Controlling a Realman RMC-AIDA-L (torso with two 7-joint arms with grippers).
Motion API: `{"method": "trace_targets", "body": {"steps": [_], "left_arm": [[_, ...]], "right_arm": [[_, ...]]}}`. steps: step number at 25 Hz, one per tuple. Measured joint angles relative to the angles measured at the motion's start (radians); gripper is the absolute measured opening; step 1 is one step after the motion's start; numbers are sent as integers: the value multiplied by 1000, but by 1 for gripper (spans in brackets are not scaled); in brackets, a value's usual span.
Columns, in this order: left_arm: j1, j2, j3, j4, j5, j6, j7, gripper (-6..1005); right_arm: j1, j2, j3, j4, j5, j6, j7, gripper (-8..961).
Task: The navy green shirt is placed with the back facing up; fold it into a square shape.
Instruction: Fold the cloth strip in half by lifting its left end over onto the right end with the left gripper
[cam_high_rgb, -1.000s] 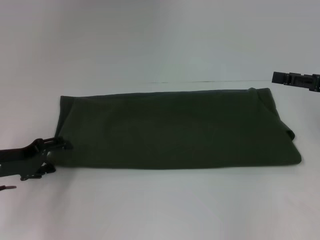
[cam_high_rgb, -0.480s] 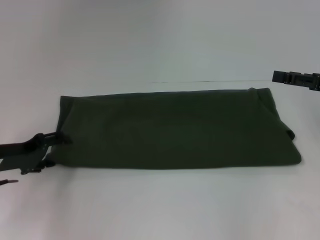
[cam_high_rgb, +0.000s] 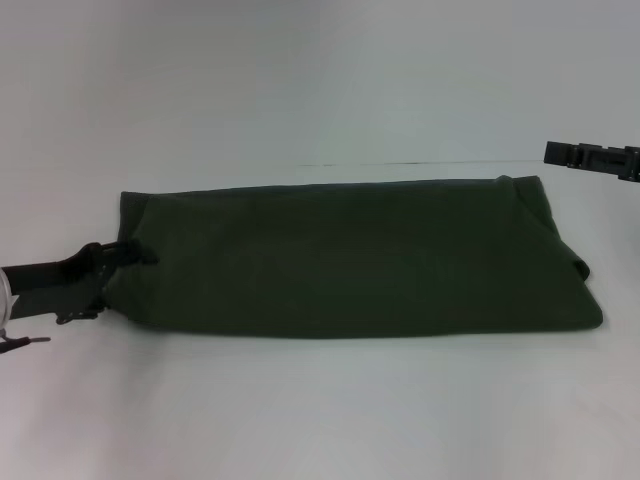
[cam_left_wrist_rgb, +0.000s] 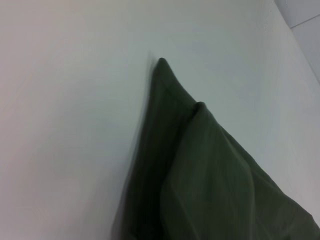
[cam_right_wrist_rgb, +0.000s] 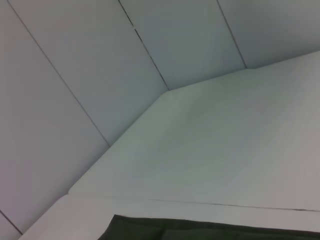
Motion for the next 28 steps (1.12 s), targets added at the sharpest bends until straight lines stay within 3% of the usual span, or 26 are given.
{"method": "trace_targets", "body": {"steps": [20, 28], "left_arm": [[21, -8, 37, 3, 28, -4, 55, 859], [18, -7, 47, -3, 30, -57, 67, 555]], "right_arm": [[-1, 6, -4, 1, 0, 4, -6, 901], [2, 9, -8, 1, 0, 3, -6, 899]]}}
